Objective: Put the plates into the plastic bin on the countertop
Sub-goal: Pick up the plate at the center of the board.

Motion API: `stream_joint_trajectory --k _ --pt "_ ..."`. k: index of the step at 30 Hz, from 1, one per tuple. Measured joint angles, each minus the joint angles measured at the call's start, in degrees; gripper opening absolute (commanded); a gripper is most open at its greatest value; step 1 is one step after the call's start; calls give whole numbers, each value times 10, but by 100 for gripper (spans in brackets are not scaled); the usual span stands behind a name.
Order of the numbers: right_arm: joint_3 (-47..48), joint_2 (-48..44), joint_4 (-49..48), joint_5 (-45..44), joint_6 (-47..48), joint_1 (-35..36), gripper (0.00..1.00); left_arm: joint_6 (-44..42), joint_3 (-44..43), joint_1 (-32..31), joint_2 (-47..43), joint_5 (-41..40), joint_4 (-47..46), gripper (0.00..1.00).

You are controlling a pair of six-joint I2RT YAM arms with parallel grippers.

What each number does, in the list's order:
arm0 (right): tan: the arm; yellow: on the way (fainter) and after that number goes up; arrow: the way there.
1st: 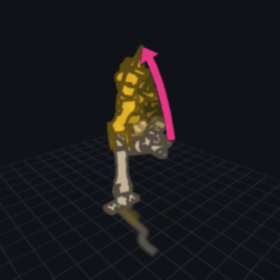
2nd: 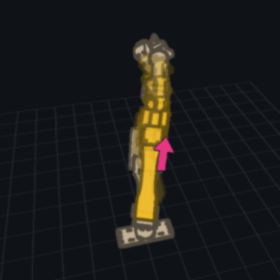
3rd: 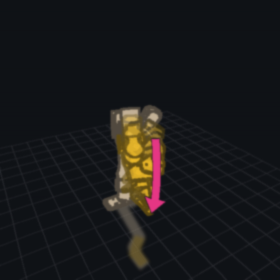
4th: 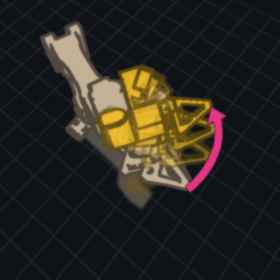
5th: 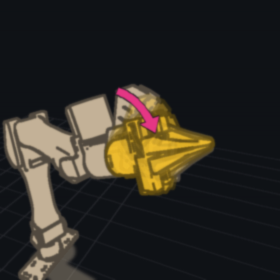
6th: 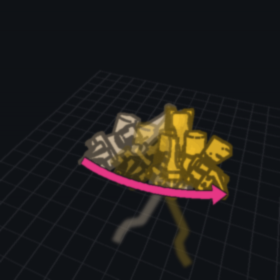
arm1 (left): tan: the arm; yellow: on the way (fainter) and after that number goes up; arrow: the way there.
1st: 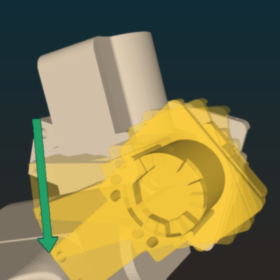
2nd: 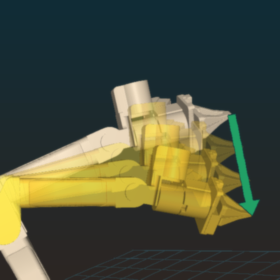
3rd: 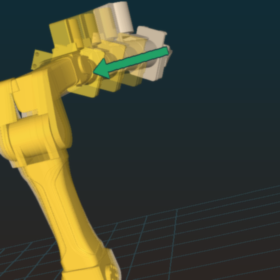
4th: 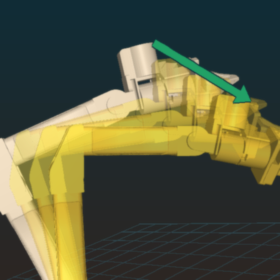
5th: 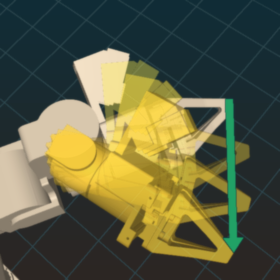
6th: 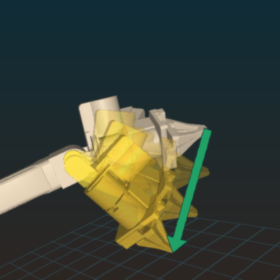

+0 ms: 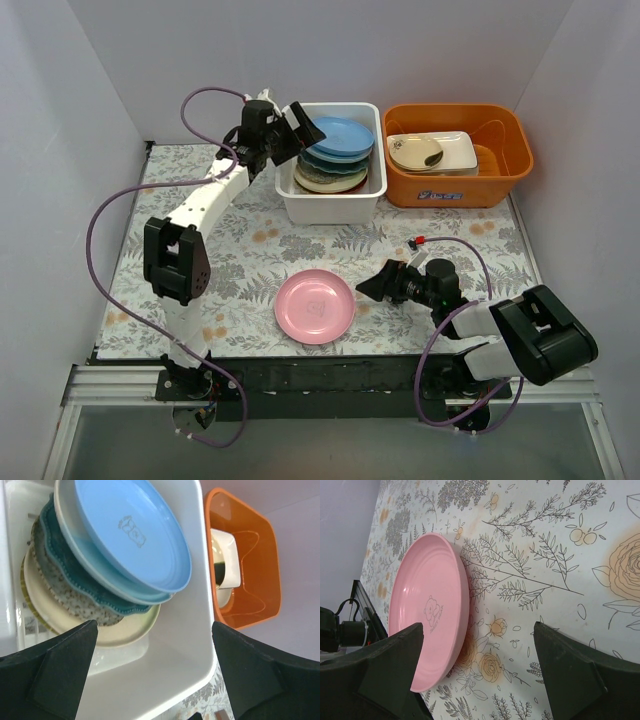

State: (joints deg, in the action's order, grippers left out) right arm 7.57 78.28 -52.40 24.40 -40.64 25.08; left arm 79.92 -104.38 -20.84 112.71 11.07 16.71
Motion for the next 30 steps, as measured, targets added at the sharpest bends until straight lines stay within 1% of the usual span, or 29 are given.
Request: stream_joint_trajectory --k 7,19,22,30 --pt "-3 -7 5 0 0 0 98 -7 102 0 -66 1 -9 98" --pt "-3 -5 3 3 -1 0 98 -16 301 0 -292 -3 -30 98" --pt "-3 0 -3 6 -2 0 97 -21 342 0 -323 -8 -31 98" --pt "-3 9 -15 13 -8 0 97 -30 465 0 -380 -16 7 98"
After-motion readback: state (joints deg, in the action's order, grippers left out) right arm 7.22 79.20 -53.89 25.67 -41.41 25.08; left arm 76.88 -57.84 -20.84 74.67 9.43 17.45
